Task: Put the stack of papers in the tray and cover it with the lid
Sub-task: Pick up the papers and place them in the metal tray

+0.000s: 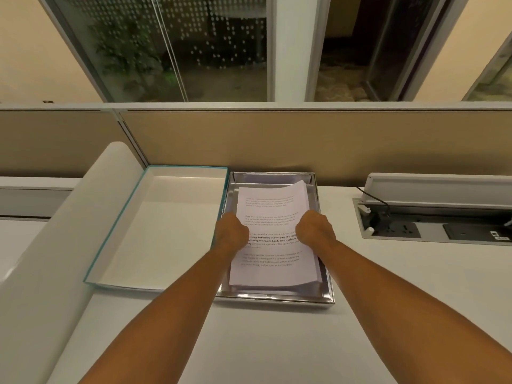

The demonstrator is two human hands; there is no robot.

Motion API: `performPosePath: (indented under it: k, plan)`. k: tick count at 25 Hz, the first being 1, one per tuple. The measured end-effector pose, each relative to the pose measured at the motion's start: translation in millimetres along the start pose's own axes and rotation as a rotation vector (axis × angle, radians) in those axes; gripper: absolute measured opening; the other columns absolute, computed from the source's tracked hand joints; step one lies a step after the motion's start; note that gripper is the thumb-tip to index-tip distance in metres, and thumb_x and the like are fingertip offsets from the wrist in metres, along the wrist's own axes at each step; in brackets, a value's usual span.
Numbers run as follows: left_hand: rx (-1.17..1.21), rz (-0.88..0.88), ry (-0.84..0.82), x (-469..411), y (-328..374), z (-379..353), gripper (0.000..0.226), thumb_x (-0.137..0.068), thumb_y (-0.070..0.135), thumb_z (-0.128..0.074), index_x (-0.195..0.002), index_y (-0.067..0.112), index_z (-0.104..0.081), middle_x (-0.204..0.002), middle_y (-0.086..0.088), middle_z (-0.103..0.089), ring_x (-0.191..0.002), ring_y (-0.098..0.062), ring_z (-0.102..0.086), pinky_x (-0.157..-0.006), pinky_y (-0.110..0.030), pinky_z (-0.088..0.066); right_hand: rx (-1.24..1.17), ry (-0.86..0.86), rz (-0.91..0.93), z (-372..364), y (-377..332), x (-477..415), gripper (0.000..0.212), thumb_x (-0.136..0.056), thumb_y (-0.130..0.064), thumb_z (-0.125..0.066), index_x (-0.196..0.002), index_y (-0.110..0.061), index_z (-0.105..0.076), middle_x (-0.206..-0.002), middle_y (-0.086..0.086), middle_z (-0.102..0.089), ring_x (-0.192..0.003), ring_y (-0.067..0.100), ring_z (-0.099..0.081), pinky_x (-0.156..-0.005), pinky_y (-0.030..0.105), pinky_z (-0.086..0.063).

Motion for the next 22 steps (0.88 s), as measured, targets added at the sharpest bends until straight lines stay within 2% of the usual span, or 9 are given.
performPosePath:
  k: [4,6,8,11,13,14,16,18,22]
  plan:
    - [0.068,0.018,0.001,4,4,-3,0.028,-0.101,0.004,-0.056,-0.127,0.002,-0.065,-0.127,-0.018,-0.072,-0.075,-0.017,-0.062,-0.059,-0.027,-0.051,-0.014,-0.041,0.03,-2,-3,4,0.026,-0.103,-0.018,-0.061,-0.124,-0.005,-0.068,-0.123,0.016,-0.072,-0.107,0.033,-0.073,-0.079,0.033,-0.054]
    - [0.108,0.023,-0.031,6,6,-5,0.034,-0.101,0.004,-0.055,-0.134,0.006,-0.063,-0.129,-0.017,-0.073,-0.084,-0.022,-0.067,-0.064,-0.03,-0.055,-0.036,-0.064,0.03,-2,-4,6,0.026,-0.103,-0.017,-0.06,-0.123,-0.003,-0.069,-0.123,0.016,-0.072,-0.109,0.034,-0.072,-0.085,0.035,-0.057]
    - [0.139,0.032,-0.068,10,7,-8,0.041,-0.101,0.003,-0.055,-0.141,0.009,-0.059,-0.13,-0.015,-0.072,-0.1,-0.03,-0.07,-0.072,-0.036,-0.057,-0.06,-0.069,0.043,-1,-7,11,0.024,-0.104,-0.022,-0.059,-0.115,-0.004,-0.071,-0.114,0.014,-0.073,-0.099,0.03,-0.071,-0.08,0.034,-0.056]
    - [0.152,0.058,-0.096,12,5,-13,0.032,-0.1,0.002,-0.055,-0.131,0.005,-0.063,-0.121,-0.01,-0.07,-0.096,-0.027,-0.064,-0.066,-0.029,-0.053,-0.098,-0.032,0.064,1,-16,22,0.025,-0.103,-0.031,-0.058,-0.092,-0.01,-0.065,-0.09,0.007,-0.066,-0.082,0.022,-0.064,-0.066,0.03,-0.05]
    - [0.172,0.057,-0.106,12,4,-15,0.022,-0.1,0.0,-0.055,-0.119,0.008,-0.064,-0.111,-0.007,-0.066,-0.09,-0.024,-0.063,-0.061,-0.026,-0.05,-0.127,-0.017,0.076,1,-19,33,0.022,-0.101,-0.029,-0.059,-0.091,-0.01,-0.065,-0.085,0.005,-0.065,-0.077,0.021,-0.064,-0.058,0.027,-0.048]
    - [0.176,0.055,-0.106,12,4,-16,0.017,-0.1,0.001,-0.055,-0.112,0.011,-0.062,-0.108,-0.006,-0.065,-0.084,-0.021,-0.063,-0.06,-0.026,-0.05,-0.146,-0.013,0.078,1,-18,39,0.02,-0.1,-0.028,-0.06,-0.094,-0.01,-0.066,-0.088,0.005,-0.068,-0.078,0.022,-0.066,-0.058,0.028,-0.051]
    - [0.179,0.055,-0.1,14,4,-15,0.012,-0.101,0.003,-0.056,-0.103,0.015,-0.058,-0.105,-0.005,-0.066,-0.074,-0.015,-0.06,-0.054,-0.025,-0.047,-0.193,0.002,0.075,0,-16,49,0.02,-0.098,-0.028,-0.062,-0.104,-0.009,-0.069,-0.1,0.007,-0.074,-0.084,0.025,-0.07,-0.07,0.036,-0.062]
    - [0.199,0.055,-0.098,15,5,-13,0.011,-0.101,0.005,-0.057,-0.102,0.016,-0.058,-0.104,-0.005,-0.066,-0.072,-0.015,-0.059,-0.053,-0.025,-0.047,-0.186,0.016,0.092,-4,-16,61,0.027,-0.096,-0.031,-0.065,-0.112,-0.01,-0.067,-0.106,0.007,-0.074,-0.089,0.028,-0.073,-0.078,0.04,-0.065]
    - [0.254,0.065,-0.111,24,6,-7,0.011,-0.103,0.008,-0.056,-0.106,0.018,-0.057,-0.108,-0.006,-0.068,-0.084,-0.023,-0.067,-0.074,-0.038,-0.06,0.163,-0.025,0.21,-24,-10,84,0.039,-0.094,-0.036,-0.065,-0.123,-0.011,-0.061,-0.122,0.01,-0.068,-0.11,0.032,-0.068,-0.091,0.042,-0.058]
Point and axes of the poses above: each hand's wrist, its own x-axis away from the middle knuckle, its own z-axis out of the back of the hand, y = z × x, the point moved 4 cm from there along -x, towards the middle knuckle
